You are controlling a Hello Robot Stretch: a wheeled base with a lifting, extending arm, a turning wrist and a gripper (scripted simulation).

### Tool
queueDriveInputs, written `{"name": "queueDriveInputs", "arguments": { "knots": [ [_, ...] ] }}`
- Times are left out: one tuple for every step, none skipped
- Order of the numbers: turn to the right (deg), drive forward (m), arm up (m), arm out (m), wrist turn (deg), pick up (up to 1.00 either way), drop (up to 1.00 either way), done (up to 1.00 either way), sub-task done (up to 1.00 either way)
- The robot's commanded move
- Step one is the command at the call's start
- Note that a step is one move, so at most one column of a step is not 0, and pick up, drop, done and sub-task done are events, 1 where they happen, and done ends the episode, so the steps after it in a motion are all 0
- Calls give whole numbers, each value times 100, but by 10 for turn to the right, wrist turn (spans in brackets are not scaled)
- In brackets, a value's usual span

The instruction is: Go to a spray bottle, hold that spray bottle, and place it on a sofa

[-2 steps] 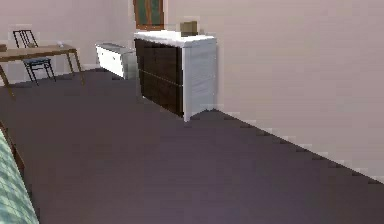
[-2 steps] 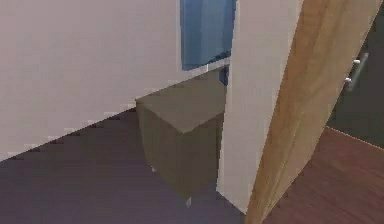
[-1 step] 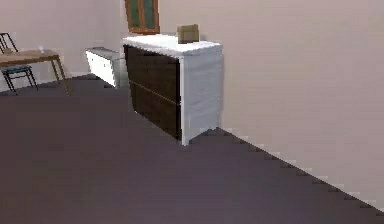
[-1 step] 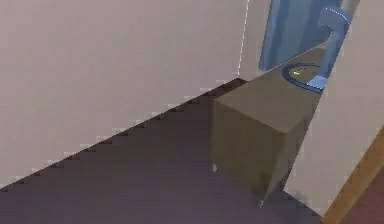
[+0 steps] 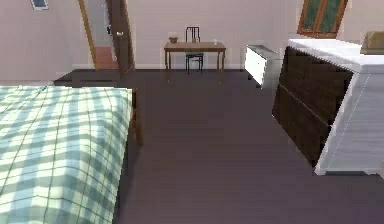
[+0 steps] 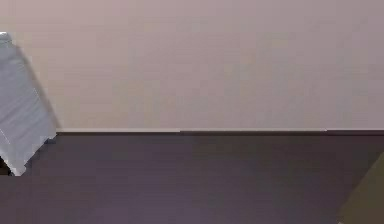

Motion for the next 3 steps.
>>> {"name": "queueDriveInputs", "arguments": {
  "knots": [
    [0,100,0,0,0,0,0,0,0],
    [0,100,0,0,0,0,0,0,0],
    [-60,0,0,0,0,0,0,0,0]
  ]
}}
